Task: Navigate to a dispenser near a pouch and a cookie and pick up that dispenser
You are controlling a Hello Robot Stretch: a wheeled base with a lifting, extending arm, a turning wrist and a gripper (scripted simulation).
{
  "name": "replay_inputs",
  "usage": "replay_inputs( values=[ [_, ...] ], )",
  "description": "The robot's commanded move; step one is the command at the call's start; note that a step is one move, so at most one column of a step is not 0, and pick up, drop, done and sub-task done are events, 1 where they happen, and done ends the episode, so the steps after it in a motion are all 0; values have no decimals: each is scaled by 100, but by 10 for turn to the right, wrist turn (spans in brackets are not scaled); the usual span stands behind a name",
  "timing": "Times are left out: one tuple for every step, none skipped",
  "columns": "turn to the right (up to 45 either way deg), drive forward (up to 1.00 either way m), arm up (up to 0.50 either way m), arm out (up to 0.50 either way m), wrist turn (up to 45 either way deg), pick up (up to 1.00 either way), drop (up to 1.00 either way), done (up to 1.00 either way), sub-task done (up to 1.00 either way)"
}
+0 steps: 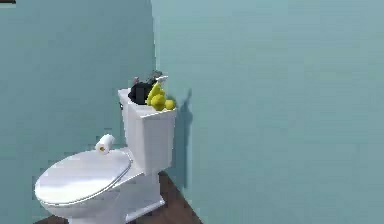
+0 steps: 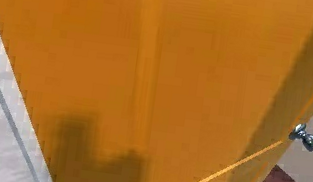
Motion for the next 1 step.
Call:
replay_inputs(
  values=[
    [450, 0, 0, 0, 0, 0, 0, 0, 0]
  ],
)
